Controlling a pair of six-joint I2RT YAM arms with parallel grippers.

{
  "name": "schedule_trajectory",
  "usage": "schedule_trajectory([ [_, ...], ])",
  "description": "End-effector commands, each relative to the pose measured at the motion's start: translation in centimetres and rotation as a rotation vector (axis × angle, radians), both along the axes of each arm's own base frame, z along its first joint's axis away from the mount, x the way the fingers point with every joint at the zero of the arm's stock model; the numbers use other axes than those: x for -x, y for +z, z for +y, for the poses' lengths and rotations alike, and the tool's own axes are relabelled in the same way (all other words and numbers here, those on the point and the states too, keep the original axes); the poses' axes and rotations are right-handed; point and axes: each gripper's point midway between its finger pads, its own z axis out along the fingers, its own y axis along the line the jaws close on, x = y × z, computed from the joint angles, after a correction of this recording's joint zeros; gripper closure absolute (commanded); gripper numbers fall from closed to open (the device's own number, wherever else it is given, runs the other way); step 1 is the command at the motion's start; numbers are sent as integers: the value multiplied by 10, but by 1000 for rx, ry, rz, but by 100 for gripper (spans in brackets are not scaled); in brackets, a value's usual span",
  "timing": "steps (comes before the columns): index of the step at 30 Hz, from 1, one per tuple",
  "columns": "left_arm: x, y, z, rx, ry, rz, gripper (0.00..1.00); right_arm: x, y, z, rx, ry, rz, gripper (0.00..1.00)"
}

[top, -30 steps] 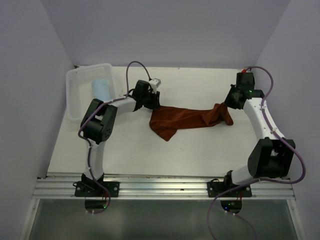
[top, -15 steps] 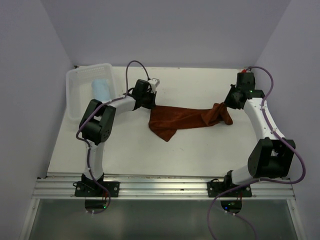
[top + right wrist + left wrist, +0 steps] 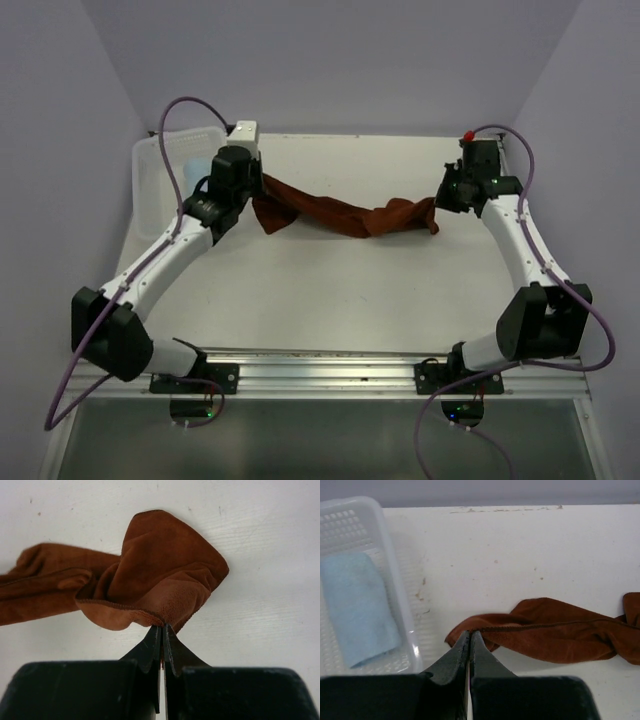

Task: Roll the towels
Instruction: Fold the towel

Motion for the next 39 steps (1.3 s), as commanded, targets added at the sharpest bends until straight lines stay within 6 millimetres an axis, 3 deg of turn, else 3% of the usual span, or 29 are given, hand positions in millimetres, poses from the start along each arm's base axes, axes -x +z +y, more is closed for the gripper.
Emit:
schedule_trajectory([
  [1, 31, -12, 49, -54, 195, 24, 100, -2, 16, 16, 61, 90, -30, 100],
  [2, 35, -12, 56, -56, 216, 19, 100, -1, 12, 11, 129, 96, -25, 100],
  [4, 47, -15, 60, -53, 216, 22, 100, 3, 13, 20, 194, 136, -50, 98],
  [5, 49, -16, 61, -52, 212, 26, 100, 6, 3, 18, 221, 141, -41, 96],
  [7, 56, -19, 64, -67, 210, 39, 100, 14, 0, 21, 211, 150, -49, 93],
  [10, 62, -20, 66, -91, 187, 41, 100, 41, -23, 25, 179, 188, 5, 72],
  [16, 71, -23, 66, -95, 138, 6, 100, 69, -47, 44, 58, 237, 23, 55],
  [20, 74, -30, 67, -109, 129, 15, 100, 84, -78, 37, 76, 214, 125, 59],
  [24, 72, -37, 68, -126, 134, 29, 100, 94, -86, 30, 88, 163, 134, 66],
  [29, 69, -41, 74, -153, 172, 42, 100, 109, -100, 19, 113, 97, 188, 84],
  [32, 69, -42, 78, -168, 190, 48, 100, 116, -110, 16, 133, 103, 228, 88],
  [39, 70, -44, 79, -175, 189, 50, 100, 114, -119, 12, 170, 113, 246, 75],
])
